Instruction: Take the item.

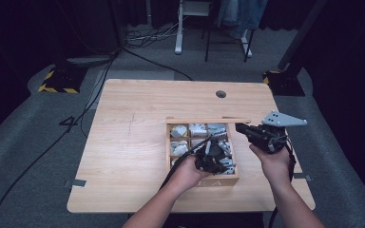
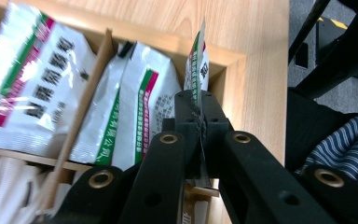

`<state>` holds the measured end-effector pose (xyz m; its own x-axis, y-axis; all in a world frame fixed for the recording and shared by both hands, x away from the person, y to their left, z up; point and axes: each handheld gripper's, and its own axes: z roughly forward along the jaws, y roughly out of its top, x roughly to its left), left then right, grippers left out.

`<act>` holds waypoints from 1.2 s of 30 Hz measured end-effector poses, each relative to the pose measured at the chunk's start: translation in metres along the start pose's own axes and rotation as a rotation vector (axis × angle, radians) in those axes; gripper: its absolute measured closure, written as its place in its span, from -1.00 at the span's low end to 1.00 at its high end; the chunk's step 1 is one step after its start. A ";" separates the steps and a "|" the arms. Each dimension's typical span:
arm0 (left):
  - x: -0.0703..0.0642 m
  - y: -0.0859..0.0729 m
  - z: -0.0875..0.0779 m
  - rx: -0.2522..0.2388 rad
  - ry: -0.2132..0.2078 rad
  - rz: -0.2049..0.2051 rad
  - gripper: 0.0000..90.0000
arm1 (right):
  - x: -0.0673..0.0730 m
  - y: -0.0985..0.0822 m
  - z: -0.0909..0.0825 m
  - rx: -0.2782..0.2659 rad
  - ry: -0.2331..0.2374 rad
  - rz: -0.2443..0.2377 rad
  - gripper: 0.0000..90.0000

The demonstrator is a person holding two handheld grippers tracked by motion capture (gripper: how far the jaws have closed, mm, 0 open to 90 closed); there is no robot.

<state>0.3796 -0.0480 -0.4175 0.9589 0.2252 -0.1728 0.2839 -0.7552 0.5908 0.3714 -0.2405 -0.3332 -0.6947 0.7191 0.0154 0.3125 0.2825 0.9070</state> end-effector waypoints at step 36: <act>-0.019 0.013 -0.075 -0.188 0.072 0.055 0.98 | 0.000 0.000 0.000 0.000 0.002 0.004 0.98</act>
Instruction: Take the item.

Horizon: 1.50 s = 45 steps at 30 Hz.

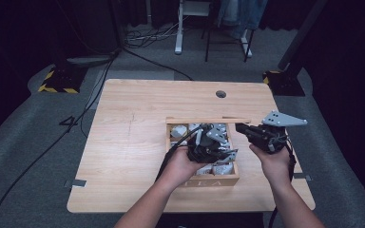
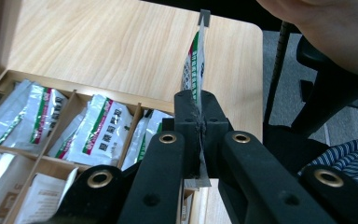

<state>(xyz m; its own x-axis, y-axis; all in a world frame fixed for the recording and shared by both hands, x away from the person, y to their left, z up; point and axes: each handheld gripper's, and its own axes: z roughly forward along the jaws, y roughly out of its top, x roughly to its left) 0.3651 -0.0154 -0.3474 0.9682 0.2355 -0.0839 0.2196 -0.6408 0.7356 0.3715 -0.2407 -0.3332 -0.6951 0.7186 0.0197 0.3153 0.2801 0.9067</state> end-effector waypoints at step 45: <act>0.000 -0.090 -0.131 -0.106 0.237 -0.092 0.97 | 0.004 -0.001 0.003 0.010 -0.003 -0.003 0.98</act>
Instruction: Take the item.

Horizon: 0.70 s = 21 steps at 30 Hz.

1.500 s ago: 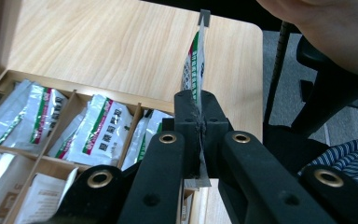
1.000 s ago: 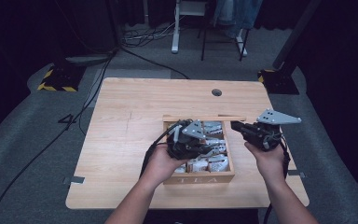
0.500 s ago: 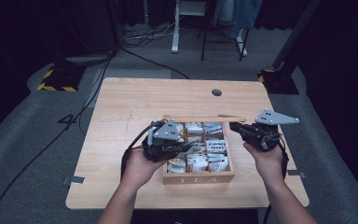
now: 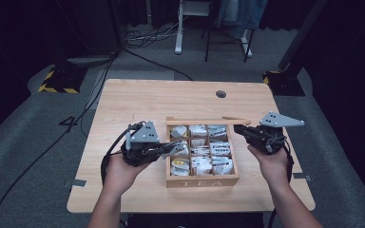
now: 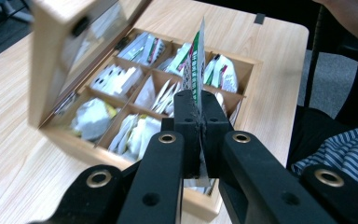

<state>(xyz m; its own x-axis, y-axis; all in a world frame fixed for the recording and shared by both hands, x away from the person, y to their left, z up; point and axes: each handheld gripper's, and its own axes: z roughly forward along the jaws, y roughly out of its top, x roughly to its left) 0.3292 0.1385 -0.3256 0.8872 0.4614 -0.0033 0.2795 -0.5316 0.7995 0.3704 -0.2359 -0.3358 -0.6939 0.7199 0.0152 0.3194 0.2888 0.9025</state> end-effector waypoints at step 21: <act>0.032 -0.036 -0.028 0.050 0.119 -0.106 0.97 | -0.001 0.000 0.000 -0.002 0.007 0.004 0.98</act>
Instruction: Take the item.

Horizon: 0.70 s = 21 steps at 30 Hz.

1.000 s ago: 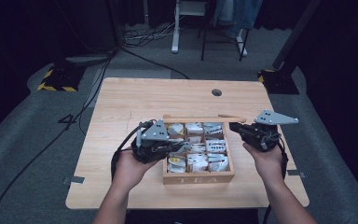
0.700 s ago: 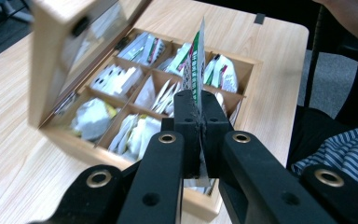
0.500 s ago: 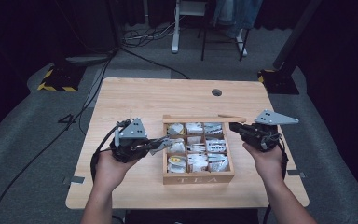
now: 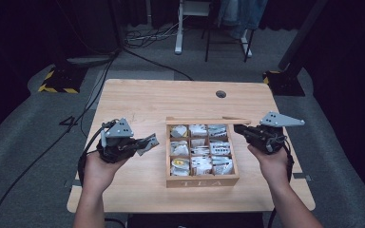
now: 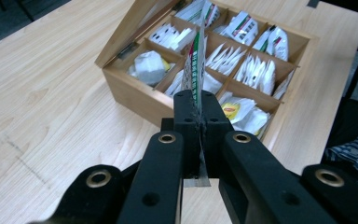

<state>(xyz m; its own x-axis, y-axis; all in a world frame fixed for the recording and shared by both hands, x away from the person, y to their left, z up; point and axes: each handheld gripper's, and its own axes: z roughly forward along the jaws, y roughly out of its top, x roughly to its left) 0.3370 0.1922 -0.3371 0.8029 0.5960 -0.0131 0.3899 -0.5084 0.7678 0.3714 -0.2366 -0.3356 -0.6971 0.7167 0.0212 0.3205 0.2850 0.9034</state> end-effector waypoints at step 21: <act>0.038 -0.029 0.015 0.087 0.072 -0.131 0.97 | 0.000 0.000 0.000 0.001 0.000 -0.001 0.98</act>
<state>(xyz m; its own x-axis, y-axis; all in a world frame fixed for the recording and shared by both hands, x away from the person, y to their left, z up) 0.3631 0.2202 -0.3689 0.7095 0.7020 -0.0613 0.5292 -0.4734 0.7041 0.3714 -0.2366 -0.3356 -0.6978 0.7160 0.0202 0.3201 0.2864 0.9031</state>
